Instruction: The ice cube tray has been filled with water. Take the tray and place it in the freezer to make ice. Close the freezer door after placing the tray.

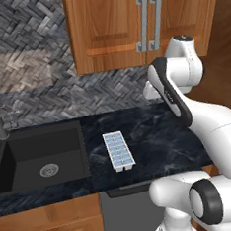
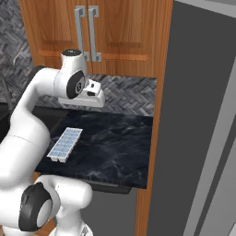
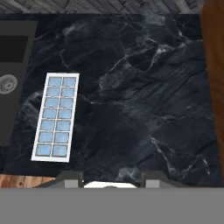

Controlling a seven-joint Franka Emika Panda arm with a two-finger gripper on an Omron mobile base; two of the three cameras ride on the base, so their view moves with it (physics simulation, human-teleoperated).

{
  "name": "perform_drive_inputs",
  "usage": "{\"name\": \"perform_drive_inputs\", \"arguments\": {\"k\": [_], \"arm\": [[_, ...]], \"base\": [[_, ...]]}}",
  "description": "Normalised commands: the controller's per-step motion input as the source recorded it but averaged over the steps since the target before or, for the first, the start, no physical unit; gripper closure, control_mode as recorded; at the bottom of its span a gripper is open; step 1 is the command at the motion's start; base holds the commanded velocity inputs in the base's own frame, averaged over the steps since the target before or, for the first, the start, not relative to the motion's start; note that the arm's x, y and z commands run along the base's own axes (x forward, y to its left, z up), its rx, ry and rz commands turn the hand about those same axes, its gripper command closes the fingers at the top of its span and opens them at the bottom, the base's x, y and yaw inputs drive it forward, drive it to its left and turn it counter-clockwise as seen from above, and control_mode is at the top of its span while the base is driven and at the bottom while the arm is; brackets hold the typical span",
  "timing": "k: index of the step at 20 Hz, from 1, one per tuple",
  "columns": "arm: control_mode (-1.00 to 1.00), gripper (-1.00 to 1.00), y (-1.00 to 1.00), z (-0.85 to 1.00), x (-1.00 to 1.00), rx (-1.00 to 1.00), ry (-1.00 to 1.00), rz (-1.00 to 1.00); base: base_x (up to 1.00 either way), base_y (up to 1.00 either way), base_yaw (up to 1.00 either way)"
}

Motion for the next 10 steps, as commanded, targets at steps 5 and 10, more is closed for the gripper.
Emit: {"name": "perform_drive_inputs", "arguments": {"k": [5, 10], "arm": [[-1.0, -1.0, 0.18, -0.26, -0.09, 0.0, 0.0, 0.0], [-1.0, -1.0, 0.54, -0.39, -0.02, 0.0, -0.02, -0.06]], "base": [[0.0, 0.0, 0.0], [0.0, 0.0, 0.0]]}}
